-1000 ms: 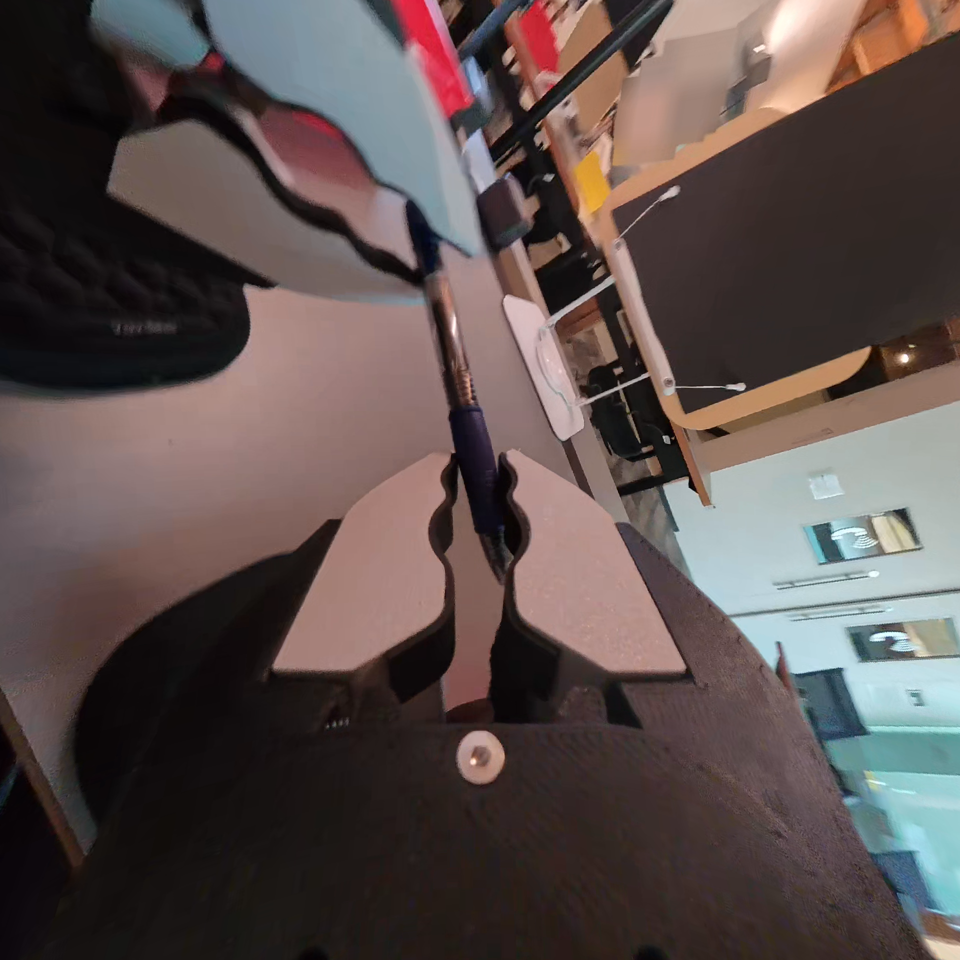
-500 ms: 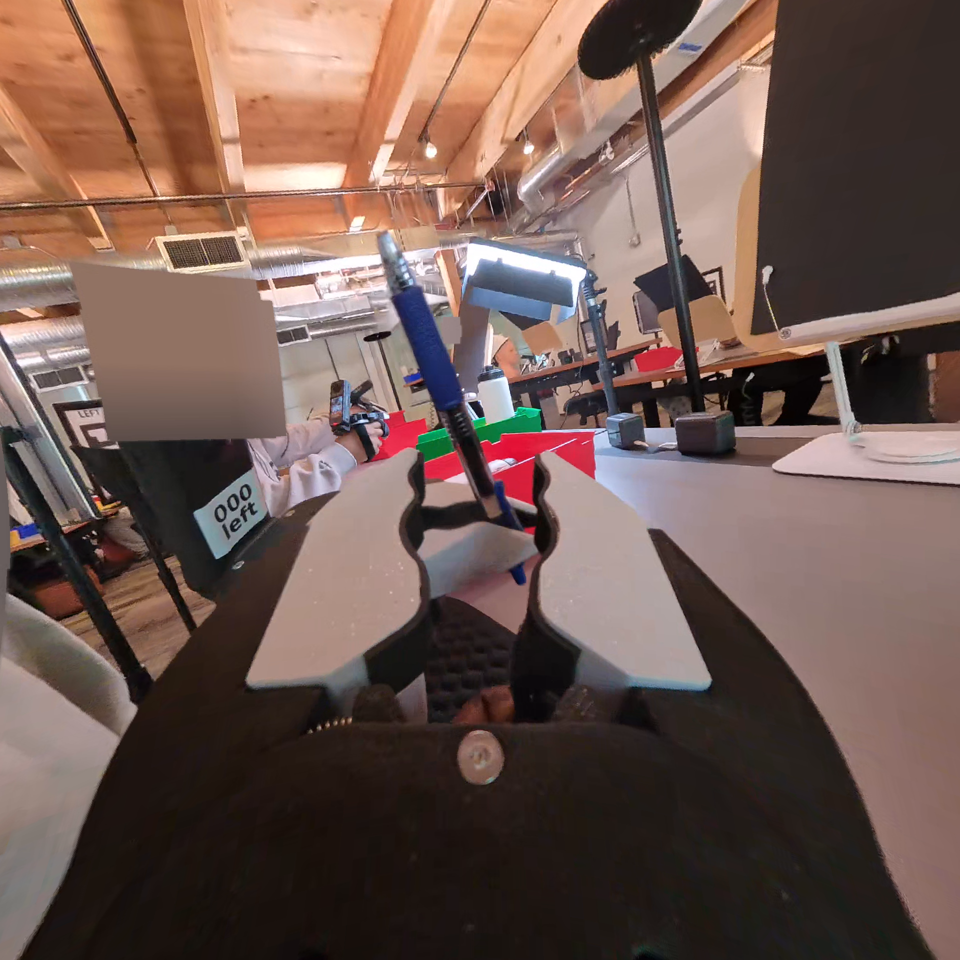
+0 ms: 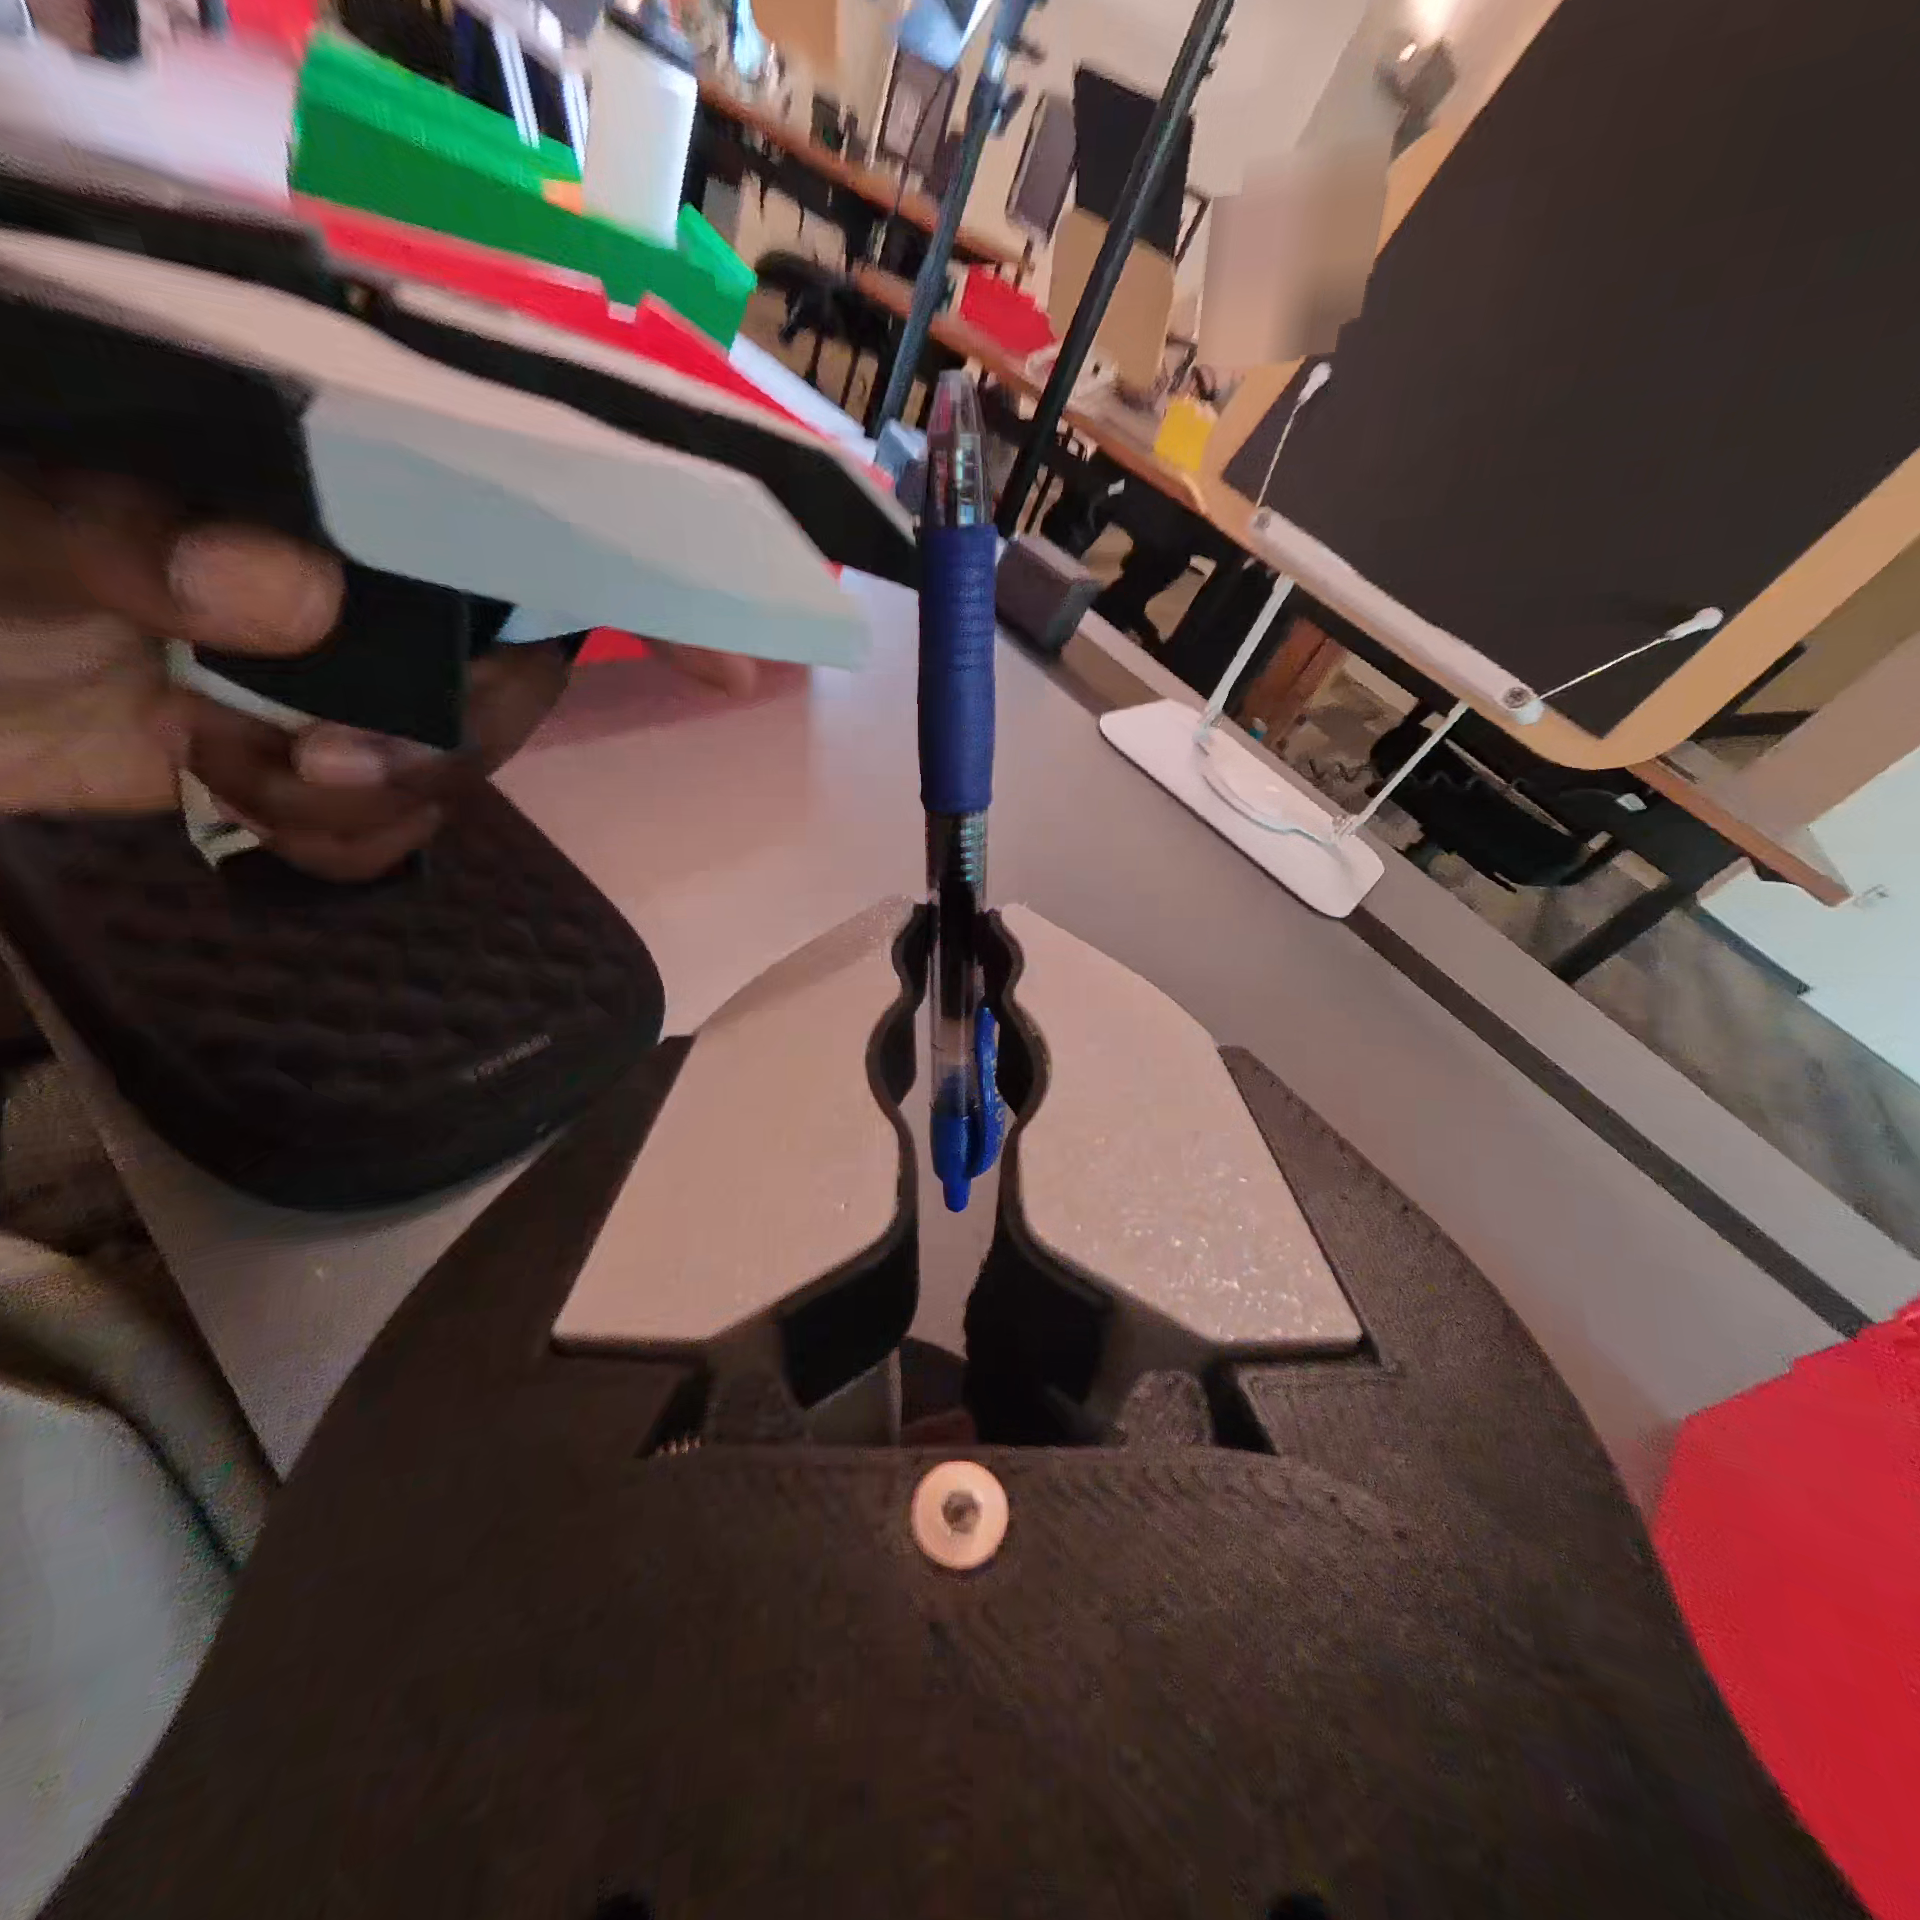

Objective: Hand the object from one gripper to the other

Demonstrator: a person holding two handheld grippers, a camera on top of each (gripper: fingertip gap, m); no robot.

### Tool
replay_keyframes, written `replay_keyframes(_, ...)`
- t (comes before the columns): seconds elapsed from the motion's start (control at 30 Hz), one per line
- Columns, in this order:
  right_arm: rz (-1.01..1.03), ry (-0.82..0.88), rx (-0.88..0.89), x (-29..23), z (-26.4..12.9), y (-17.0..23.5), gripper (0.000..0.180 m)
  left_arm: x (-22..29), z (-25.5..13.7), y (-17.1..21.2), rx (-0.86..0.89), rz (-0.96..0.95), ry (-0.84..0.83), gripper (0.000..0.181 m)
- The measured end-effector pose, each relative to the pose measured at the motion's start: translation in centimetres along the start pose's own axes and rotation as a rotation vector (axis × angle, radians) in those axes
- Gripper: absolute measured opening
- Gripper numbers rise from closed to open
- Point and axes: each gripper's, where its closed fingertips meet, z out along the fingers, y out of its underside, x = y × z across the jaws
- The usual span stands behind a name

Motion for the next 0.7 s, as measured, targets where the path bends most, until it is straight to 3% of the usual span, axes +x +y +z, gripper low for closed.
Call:
replay_keyframes(0.03, -0.017, -0.011, -0.023, -0.5, 0.1, 0.2, 0.009, 0.2, 0.3, 0.2, -0.004, 0.006, 0.001, 0.037)
replay_keyframes(0.1, -0.03, -0.031, -0.034, -1.2, 0.1, 0.3, 0.009, 0.0, 0.4, 0.4, 0.007, 0.017, -0.025, 0.013)
replay_keyframes(0.2, -0.064, 0.004, 0.017, -0.8, 0.0, -0.3, 0.01, -0.3, 0.0, -0.2, 0.062, -0.088, -0.007, 0.011)
replay_keyframes(0.33, -0.113, 0.052, 0.053, -0.1, -0.1, -0.4, 0.042, -2.4, -1.3, -1.5, 0.186, -0.254, -0.056, 0.011)
replay_keyframes(0.4, -0.199, 0.103, 0.031, 0.0, 0.1, 0.1, 0.047, -2.6, -1.5, -1.7, 0.218, -0.346, -0.036, 0.011)
replay_keyframes(0.47, -0.324, 0.185, 0.024, 0.3, 0.4, 0.3, 0.039, -2.4, -1.3, -1.4, 0.216, -0.41, -0.005, 0.011)
replay_keyframes(0.5, -0.392, 0.228, 0.024, 0.6, 0.3, 0.2, 0.018, -2.3, -1.2, -1.2, 0.212, -0.429, 0.004, 0.012)
replay_keyframes(0.53, -0.451, 0.257, 0.018, 0.7, 0.3, 0.2, 0.014, -2.3, -1.3, -1.1, 0.213, -0.428, 0.007, 0.012)
replay_keyframes(0.6, -0.504, 0.254, -0.033, 0.8, 0.3, 0.6, 0.014, -2.2, -1.3, -0.9, 0.18, -0.319, 0.016, 0.018)
replay_keyframes(0.67, -0.521, 0.211, -0.1, 1.0, 0.1, 1.4, 0.014, -2.2, -1.8, -0.7, 0.121, -0.036, -0.004, 0.052)
replay_keyframes(0.7, -0.536, 0.19, -0.139, 1.1, 0.0, 1.9, 0.014, -2.7, -2.2, -0.3, 0.056, 0.165, -0.059, 0.06)
